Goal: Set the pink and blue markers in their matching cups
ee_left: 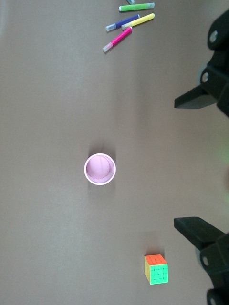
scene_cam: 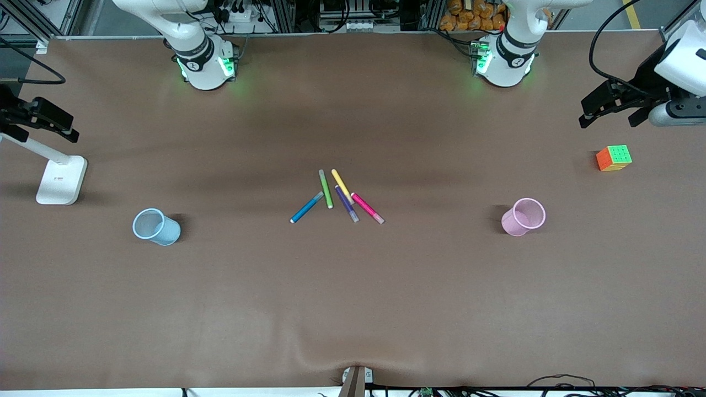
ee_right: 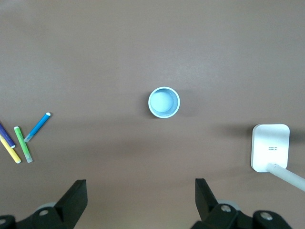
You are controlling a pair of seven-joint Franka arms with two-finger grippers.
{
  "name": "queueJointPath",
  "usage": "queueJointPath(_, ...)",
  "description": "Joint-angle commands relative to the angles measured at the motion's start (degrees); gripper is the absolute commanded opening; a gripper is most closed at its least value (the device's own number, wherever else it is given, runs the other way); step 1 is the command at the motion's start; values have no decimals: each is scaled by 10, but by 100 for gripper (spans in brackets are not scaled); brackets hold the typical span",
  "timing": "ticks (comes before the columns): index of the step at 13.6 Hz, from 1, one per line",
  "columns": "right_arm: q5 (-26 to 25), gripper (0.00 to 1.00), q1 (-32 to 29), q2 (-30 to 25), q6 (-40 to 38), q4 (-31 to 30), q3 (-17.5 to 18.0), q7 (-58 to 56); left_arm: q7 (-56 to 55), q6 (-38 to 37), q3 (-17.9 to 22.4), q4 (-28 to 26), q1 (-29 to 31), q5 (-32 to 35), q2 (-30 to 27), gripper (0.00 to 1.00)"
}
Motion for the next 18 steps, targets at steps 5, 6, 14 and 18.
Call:
queueJointPath(5,12,100,-6,8,-5,15,0,-5,16,-8,-4,-1,6,23,-4,100)
queueJointPath(6,13,100,-6,9,-5,15,0,-5,16,-9,-3,-2,6,23,-4,100)
queueJointPath(14,14,100,-8,9,-8,14,-2,-4,11,-15,-4,-4,4,22,18,100)
queueJointPath(18,14,100,-8,9,-7,14,-2,-4,-10,-6,-5,-3,2,-6,47,100)
